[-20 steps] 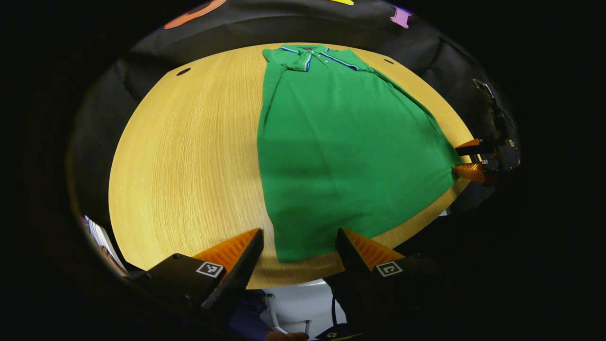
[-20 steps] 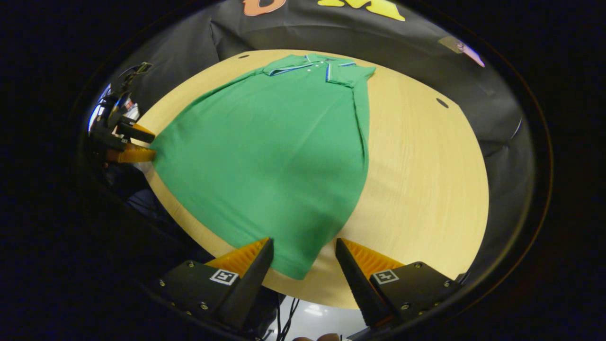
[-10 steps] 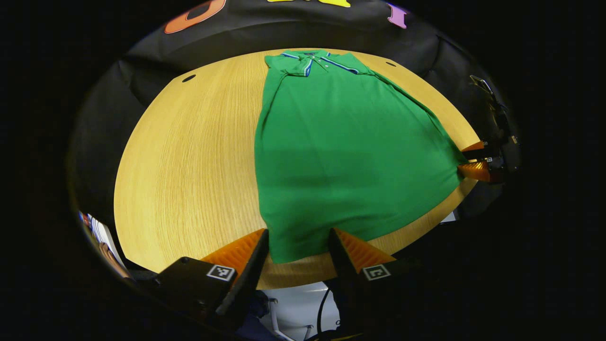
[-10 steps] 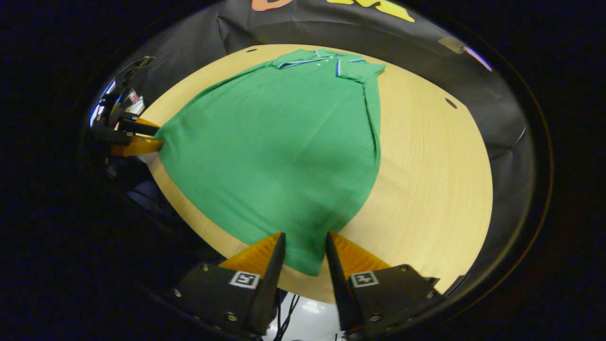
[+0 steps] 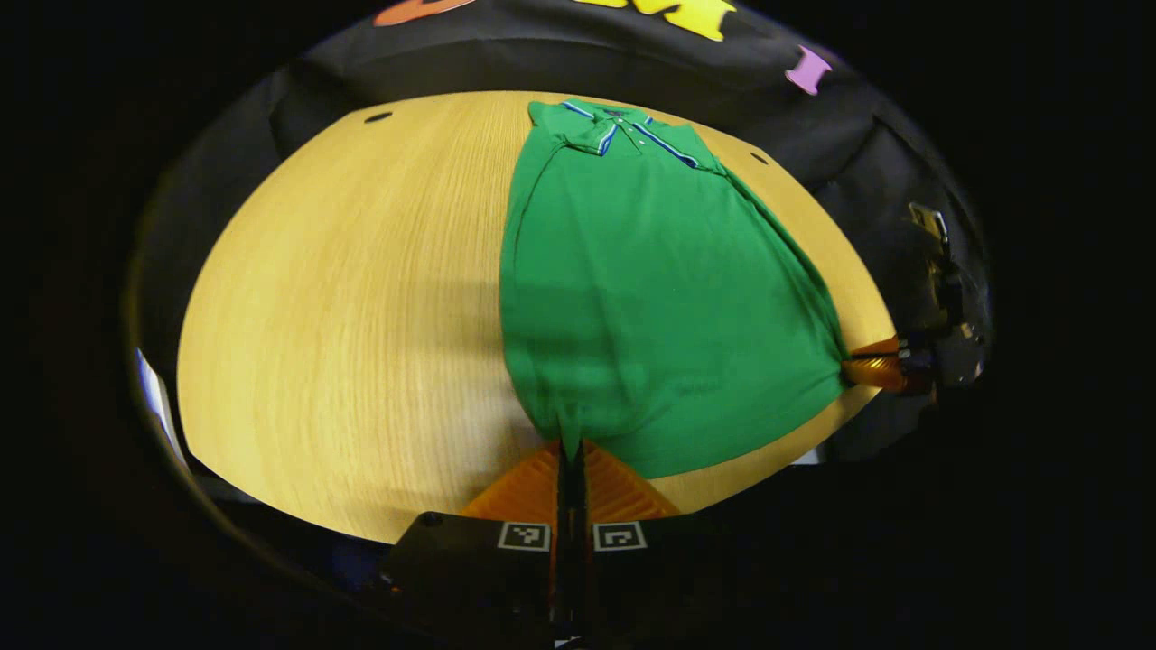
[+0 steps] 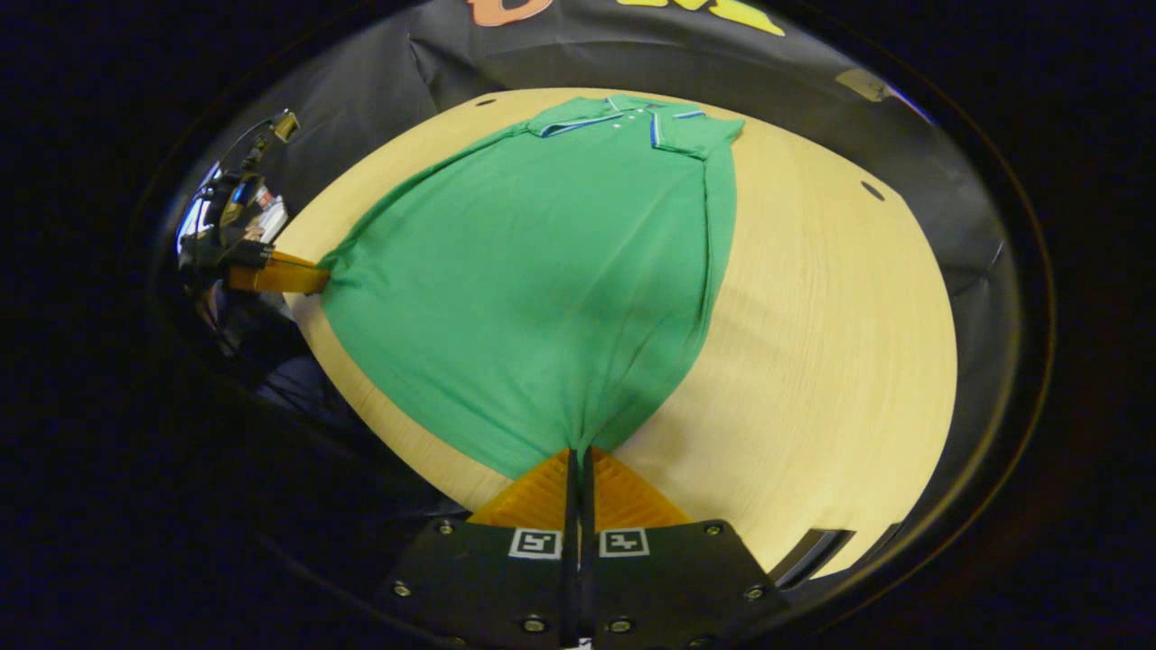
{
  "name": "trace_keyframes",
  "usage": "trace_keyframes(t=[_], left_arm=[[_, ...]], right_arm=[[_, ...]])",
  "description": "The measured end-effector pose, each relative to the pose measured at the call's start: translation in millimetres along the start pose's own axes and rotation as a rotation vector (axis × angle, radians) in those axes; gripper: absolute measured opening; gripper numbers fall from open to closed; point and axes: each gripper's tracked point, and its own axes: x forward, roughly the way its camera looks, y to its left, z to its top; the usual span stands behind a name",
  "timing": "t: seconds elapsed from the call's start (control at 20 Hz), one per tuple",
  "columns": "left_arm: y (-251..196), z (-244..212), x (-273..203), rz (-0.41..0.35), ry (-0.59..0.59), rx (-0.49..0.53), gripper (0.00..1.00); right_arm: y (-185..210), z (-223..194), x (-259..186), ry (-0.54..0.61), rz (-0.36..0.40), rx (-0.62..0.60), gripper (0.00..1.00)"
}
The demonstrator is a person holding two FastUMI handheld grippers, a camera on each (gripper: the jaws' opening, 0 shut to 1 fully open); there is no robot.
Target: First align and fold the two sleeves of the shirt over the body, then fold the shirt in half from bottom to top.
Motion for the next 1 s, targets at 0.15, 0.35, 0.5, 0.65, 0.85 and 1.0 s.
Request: trace_keyframes(t=[0.15,0.35,0.5,0.65,0.85,1.0], left_arm=[[-3.4,7.8,-8.9,-0.021,-0.003,-0.022,0.03],[-16.3,22.7,-24.3,-0.090,-0.031,-0.032,0.03],[-18.7,47.6,-33.9,-0.109,-0.076,-0.016,0.03],[-20.9,75.6,-40.5,-0.125,-0.119,0.006,0.03],[-26.3,108.4,-50.0,-0.143,-0.164,0.037,0.03],[-29.1,135.8,-59.3,-0.144,-0.202,0.081,0.03]], right_arm=[[-3.0,4.3,-4.0,-0.009,0.028,0.047,0.01],[-9.9,15.1,-18.0,-0.030,0.067,0.104,0.01],[-18.9,36.3,-34.7,-0.068,0.086,0.153,0.01],[-24.8,62.5,-48.0,-0.114,0.108,0.204,0.01],[-32.3,96.5,-61.8,-0.162,0.132,0.227,0.01],[-38.6,124.5,-76.0,-0.205,0.150,0.243,0.01]])
